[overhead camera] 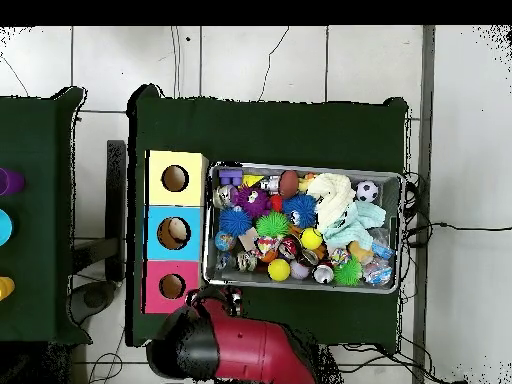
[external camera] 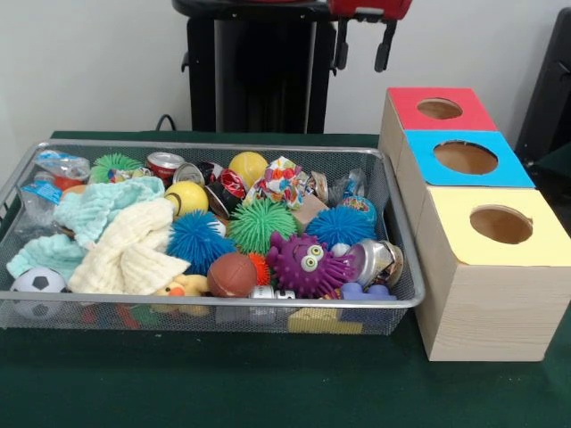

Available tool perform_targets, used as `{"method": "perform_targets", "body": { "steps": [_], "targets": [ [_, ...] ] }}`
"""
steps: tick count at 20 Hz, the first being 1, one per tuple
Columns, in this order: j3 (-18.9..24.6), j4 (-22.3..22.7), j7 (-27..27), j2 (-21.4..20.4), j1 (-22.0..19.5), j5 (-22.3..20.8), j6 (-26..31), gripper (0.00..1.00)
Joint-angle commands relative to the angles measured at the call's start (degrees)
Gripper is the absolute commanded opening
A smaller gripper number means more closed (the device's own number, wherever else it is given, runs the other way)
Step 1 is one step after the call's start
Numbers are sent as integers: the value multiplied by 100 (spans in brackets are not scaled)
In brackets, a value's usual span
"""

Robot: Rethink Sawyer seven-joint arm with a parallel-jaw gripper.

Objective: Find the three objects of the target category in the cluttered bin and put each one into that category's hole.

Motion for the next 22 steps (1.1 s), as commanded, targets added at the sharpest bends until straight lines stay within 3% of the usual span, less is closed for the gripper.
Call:
{"method": "perform_targets", "body": {
  "steps": [1,22],
  "targets": [
    [24,-150,978,614,-295,-104,-553,100],
    [175,-150,947,1266,-620,-129,-1435,100]
  ]
}}
